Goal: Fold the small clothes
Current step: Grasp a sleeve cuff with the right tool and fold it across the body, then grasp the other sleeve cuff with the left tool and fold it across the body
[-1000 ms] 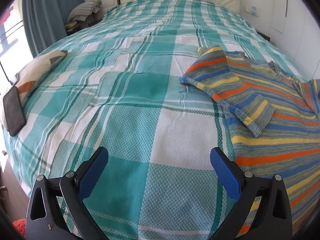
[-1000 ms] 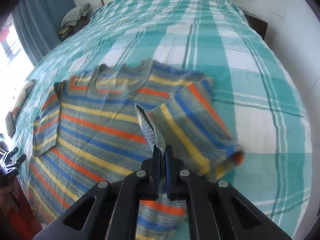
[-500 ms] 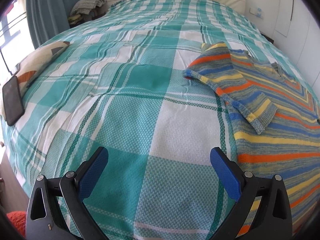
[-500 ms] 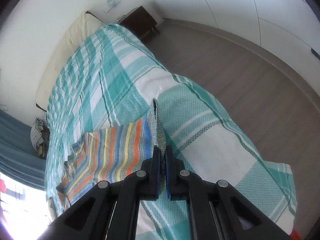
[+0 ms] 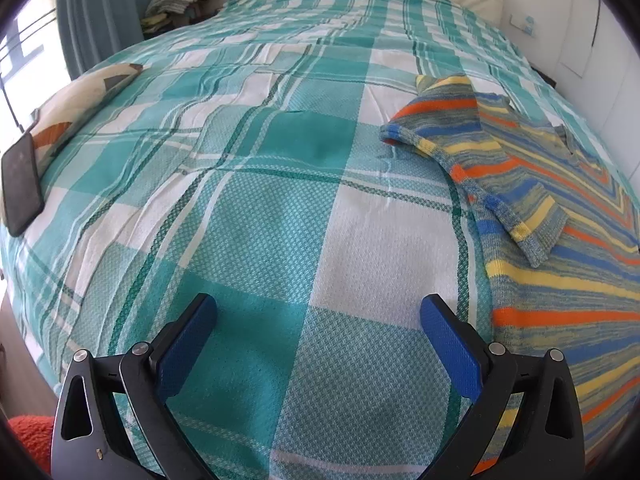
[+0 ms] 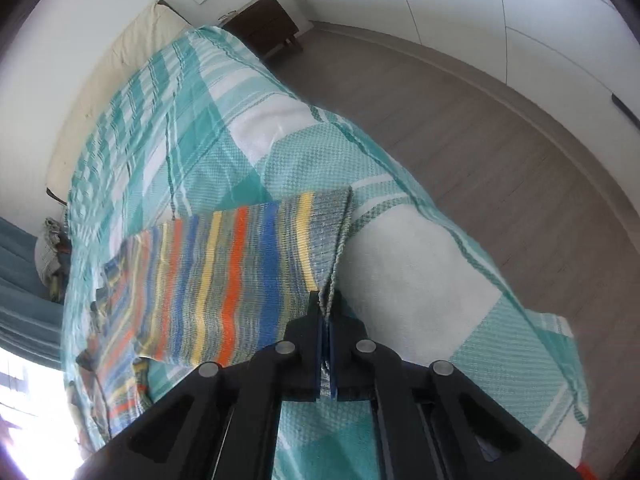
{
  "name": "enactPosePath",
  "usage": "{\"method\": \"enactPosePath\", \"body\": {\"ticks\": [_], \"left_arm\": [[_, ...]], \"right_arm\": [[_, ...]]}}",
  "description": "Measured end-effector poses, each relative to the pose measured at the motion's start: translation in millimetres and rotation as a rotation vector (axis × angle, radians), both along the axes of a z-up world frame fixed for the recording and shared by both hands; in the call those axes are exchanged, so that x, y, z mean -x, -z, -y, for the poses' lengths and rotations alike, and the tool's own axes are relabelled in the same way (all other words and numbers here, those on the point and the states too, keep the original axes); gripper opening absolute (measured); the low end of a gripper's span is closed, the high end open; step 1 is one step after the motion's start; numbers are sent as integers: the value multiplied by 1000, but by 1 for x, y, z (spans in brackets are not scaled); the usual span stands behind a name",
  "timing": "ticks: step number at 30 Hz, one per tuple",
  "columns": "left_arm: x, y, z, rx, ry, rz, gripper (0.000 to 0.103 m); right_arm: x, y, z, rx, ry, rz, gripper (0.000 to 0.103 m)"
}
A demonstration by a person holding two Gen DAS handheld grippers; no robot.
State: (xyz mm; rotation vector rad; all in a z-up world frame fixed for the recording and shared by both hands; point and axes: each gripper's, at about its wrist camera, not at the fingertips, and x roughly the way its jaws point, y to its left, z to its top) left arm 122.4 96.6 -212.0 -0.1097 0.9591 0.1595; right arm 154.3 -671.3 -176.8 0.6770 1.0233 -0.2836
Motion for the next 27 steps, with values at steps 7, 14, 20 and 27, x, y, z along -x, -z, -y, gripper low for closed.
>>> {"method": "enactPosePath", "body": {"ticks": [7, 14, 20, 27], "left_arm": [[0, 1, -2, 3, 0, -5, 102], [7, -14, 0, -45, -18, 31, 101], [3, -81, 80, -166, 368, 208, 102], [-69, -20, 162, -378, 712, -55, 76]], "right_arm": [[1, 15, -7, 170, -47, -52, 1], [29, 0, -2, 206, -12, -16, 55], [90, -42, -21, 240, -5, 88, 65], [112, -37, -91, 174, -130, 182, 66]]}}
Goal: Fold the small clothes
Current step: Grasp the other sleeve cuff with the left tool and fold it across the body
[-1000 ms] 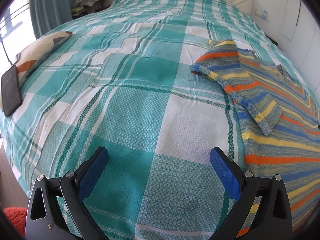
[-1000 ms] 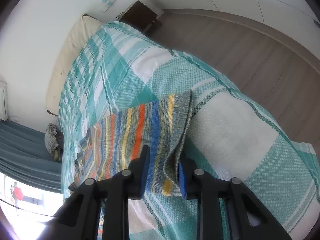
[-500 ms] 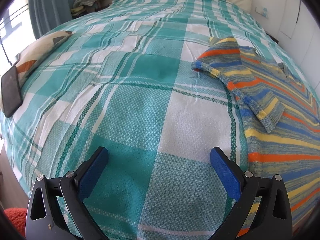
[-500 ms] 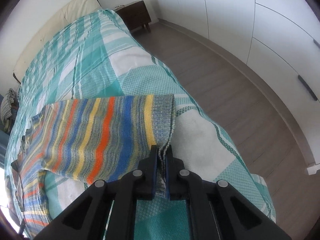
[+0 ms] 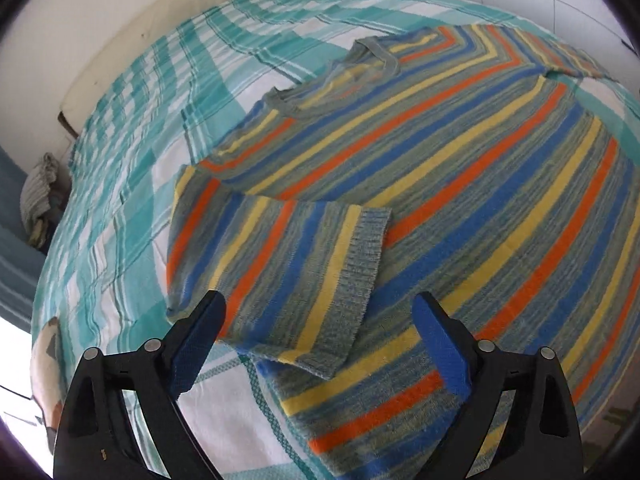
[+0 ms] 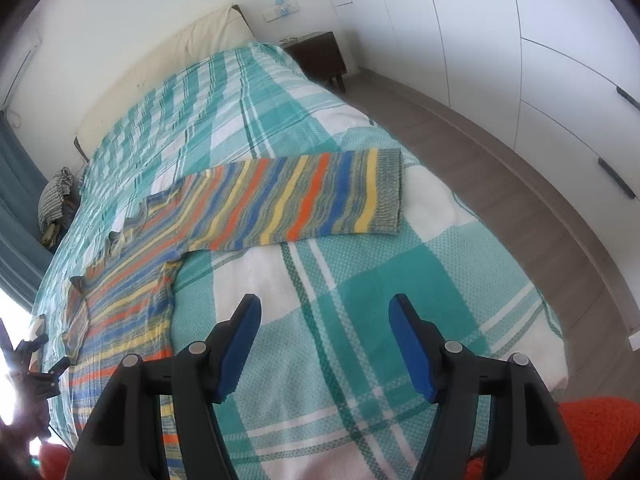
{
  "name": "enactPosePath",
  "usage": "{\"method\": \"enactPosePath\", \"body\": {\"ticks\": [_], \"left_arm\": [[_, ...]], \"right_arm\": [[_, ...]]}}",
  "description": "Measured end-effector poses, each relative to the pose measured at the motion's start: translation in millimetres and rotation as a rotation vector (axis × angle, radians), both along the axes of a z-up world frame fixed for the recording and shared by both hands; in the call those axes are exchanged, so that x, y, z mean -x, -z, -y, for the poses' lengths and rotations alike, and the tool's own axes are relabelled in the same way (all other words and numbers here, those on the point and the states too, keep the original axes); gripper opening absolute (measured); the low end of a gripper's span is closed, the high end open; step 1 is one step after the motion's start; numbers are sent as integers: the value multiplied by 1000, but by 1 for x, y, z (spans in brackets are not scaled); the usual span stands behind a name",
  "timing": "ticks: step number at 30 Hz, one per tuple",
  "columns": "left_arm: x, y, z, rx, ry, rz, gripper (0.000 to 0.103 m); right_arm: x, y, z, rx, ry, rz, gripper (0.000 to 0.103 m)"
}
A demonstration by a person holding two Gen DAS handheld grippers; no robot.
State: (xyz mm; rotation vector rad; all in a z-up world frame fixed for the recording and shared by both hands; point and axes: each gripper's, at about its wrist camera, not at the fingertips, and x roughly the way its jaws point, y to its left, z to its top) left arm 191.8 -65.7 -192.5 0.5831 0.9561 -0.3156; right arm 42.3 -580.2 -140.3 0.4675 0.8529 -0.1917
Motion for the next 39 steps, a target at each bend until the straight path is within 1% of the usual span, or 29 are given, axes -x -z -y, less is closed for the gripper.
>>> {"method": "enactPosePath", "body": {"ticks": [1, 2, 3, 4, 5, 6, 8, 9, 10, 11, 12, 13, 15, 16, 17, 20, 22, 23, 26, 28, 30, 32, 33, 35, 36, 37, 38, 39], "left_arm": [[-10, 7, -5, 38, -23, -63, 47], [-17, 8, -13, 112, -49, -116, 31], [-22, 3, -22, 152, -92, -118, 5], [-25, -6, -32, 181, -133, -96, 5], [-28, -18, -48, 240, -178, -70, 5], [-32, -32, -73, 323, -247, -46, 4], [-39, -55, -137, 482, -454, 16, 4], [-41, -60, -174, 553, -580, 42, 4], [-42, -60, -210, 600, -709, 58, 4], [-41, -57, -242, 625, -823, 66, 4], [-39, -52, -267, 629, -904, 65, 3], [-37, -46, -284, 620, -950, 52, 3], [-35, -29, -296, 577, -981, 18, 1], [-35, -23, -298, 562, -986, 10, 1], [-33, -17, -300, 571, -995, 1, 1], [-26, -9, -314, 638, -1041, -7, 1], [-26, -5, -319, 646, -1063, -19, 1], [-25, -2, -321, 643, -1069, -29, 1], [-26, 9, -319, 597, -1063, -52, 0], [-24, 15, -316, 576, -1065, -54, 0], [-20, 18, -317, 588, -1066, -52, 1], [-17, 18, -320, 617, -1058, -57, 7], [-13, 16, -325, 648, -1061, -58, 8], [-2, 10, -336, 747, -1063, -19, 25], [3, 5, -342, 806, -1057, 14, 48], [7, 0, -348, 863, -1049, 46, 64], [7, -2, -353, 905, -1043, 60, 66], [3, -3, -356, 931, -1037, 55, 66]], "right_arm": [[1, 4, -8, -7, -18, -4, 66], [0, 8, -14, -15, -39, -18, 66], [0, 12, -20, -22, -60, -31, 66], [0, 12, -24, -21, -81, -35, 66], [0, 12, -28, -6, -98, -34, 66], [1, 10, -30, 16, -111, -27, 66], [3, 8, -32, 31, -120, -12, 66], [2, 9, -32, 29, -122, -10, 66], [1, 10, -33, 28, -124, -14, 66], [-1, 12, -34, 27, -128, -21, 66], [-3, 14, -36, 23, -132, -27, 66], [-5, 16, -37, 20, -139, -33, 66], [-10, 19, -42, 19, -156, -42, 66], [-12, 20, -44, 21, -163, -45, 66], [-13, 21, -47, 24, -170, -48, 66], [-14, 24, -52, 44, -185, -61, 66], [-14, 27, -52, 49, -188, -69, 66], [-14, 28, -52, 50, -188, -72, 66], [-14, 29, -52, 52, -188, -76, 66], [-15, 30, -52, 56, -190, -78, 66], [-15, 31, -52, 61, -194, -81, 66], [-16, 31, -52, 62, -198, -83, 66], [-15, 31, -52, 61, -199, -83, 66], [-15, 31, -52, 58, -201, -81, 66], [-15, 31, -51, 58, -201, -80, 66], [-15, 31, -51, 59, -202, -81, 66], [-15, 32, -52, 61, -203, -82, 66], [-16, 32, -53, 66, -204, -85, 66]]}}
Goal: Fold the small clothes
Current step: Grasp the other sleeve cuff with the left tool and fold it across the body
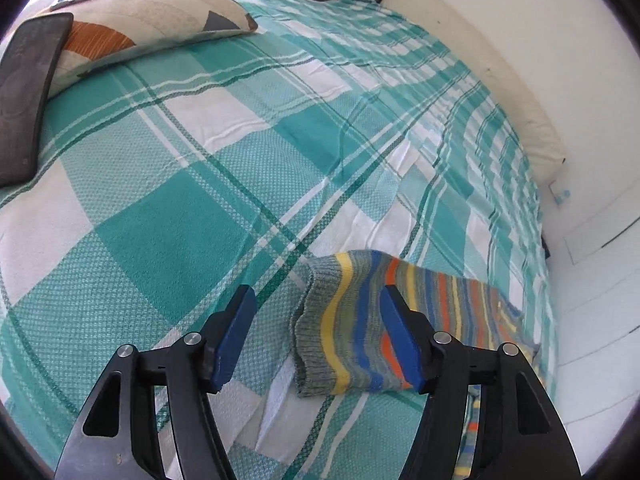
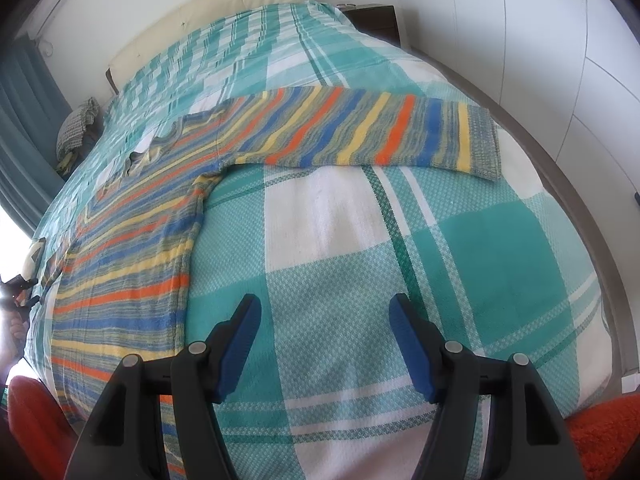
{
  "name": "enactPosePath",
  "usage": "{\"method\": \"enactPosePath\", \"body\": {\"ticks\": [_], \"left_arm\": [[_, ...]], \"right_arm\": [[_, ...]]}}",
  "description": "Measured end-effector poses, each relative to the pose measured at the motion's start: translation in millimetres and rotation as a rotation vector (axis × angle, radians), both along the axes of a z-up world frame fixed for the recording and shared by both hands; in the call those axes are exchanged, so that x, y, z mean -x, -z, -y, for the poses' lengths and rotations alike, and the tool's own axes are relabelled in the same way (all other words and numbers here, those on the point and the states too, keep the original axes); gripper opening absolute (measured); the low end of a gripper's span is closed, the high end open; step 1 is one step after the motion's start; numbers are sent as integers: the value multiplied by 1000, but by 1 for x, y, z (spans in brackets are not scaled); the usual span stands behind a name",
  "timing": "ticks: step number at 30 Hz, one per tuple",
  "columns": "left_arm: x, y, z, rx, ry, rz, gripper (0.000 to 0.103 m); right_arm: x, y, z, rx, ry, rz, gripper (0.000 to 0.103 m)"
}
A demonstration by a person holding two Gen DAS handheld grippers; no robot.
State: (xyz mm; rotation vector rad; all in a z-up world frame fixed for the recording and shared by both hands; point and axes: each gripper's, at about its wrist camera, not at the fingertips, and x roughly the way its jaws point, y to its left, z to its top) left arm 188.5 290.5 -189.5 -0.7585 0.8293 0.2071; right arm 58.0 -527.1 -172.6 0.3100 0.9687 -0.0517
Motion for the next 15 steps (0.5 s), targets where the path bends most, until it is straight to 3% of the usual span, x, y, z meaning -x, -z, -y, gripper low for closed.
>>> {"method": "enactPosePath", "body": {"ticks": [3, 5, 6, 7, 10, 15], "left_arm": [[-25, 10, 1, 16, 35, -59, 66], [-42, 20, 8, -4, 65, -93, 50], [-50, 22, 12, -27, 73, -100, 24], [-56, 22, 14, -50, 73, -101, 6], [-60, 15, 20, -206, 12, -114, 5], [-60, 32, 22, -287, -7, -189, 9]], "right_arm": [[-2, 2, -4, 24, -7, -10, 66], [-3, 2, -8, 44, -13, -13, 66], [-3, 2, -10, 56, -17, -14, 67], [-3, 2, -12, 69, -23, -17, 67], [-3, 4, -18, 106, -40, -25, 67], [-6, 6, -22, 127, -53, -29, 70]]}}
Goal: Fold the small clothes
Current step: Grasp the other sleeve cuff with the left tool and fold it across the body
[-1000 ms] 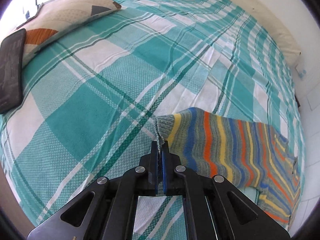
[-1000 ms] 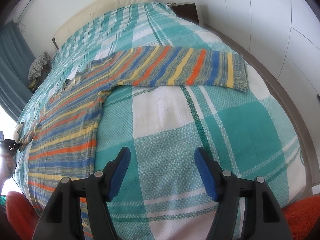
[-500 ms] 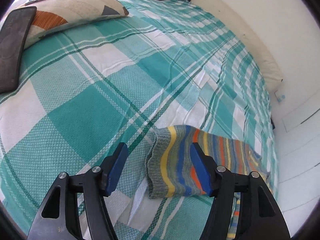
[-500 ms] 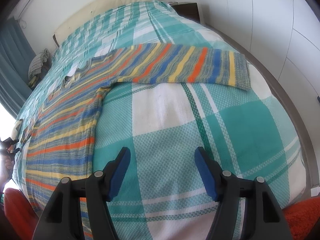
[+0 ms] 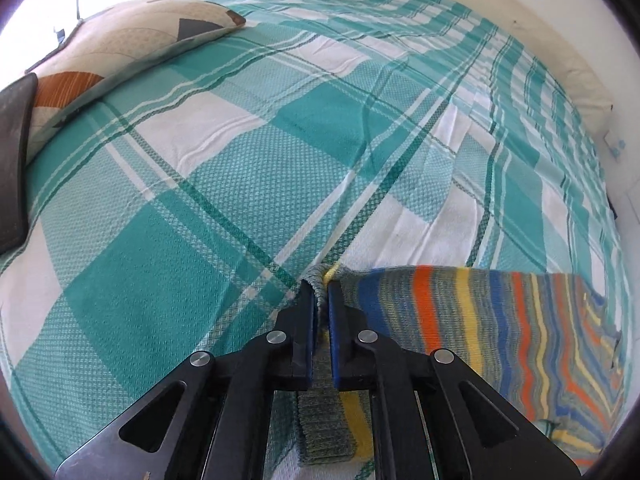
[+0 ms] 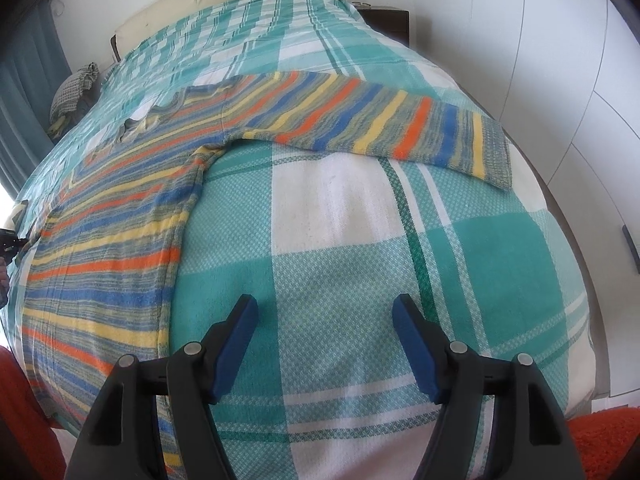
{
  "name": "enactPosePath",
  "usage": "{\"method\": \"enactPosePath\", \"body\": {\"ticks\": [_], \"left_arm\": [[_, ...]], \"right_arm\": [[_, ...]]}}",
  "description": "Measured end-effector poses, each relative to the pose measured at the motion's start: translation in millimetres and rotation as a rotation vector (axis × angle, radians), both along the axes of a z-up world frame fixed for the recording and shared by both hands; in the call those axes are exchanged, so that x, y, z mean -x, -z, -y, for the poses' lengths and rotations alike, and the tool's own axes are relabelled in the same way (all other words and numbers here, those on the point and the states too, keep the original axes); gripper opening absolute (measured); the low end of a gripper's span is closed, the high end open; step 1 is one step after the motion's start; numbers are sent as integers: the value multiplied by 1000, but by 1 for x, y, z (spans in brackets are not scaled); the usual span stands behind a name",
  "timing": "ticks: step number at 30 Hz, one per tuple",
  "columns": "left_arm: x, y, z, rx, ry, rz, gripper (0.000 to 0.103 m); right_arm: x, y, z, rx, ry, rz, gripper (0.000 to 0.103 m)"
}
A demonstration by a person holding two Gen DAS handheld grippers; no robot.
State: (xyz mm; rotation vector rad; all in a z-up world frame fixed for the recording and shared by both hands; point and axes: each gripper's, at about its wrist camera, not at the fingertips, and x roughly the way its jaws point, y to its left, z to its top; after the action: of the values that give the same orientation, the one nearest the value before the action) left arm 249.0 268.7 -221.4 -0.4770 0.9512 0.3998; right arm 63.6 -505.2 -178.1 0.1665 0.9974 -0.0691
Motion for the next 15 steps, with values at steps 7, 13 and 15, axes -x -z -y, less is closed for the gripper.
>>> {"method": "enactPosePath", "body": {"ticks": [7, 13, 15], "left_arm": [[22, -13, -20, -59, -87, -13, 26], [57, -43, -12, -88, -78, 59, 61], [68, -55, 7, -78, -30, 100, 71]], "right_arm": [[-1, 2, 0, -13, -8, 1, 71], [1, -3, 3, -36, 4, 20, 71], [2, -7, 3, -38, 6, 40, 71]]}}
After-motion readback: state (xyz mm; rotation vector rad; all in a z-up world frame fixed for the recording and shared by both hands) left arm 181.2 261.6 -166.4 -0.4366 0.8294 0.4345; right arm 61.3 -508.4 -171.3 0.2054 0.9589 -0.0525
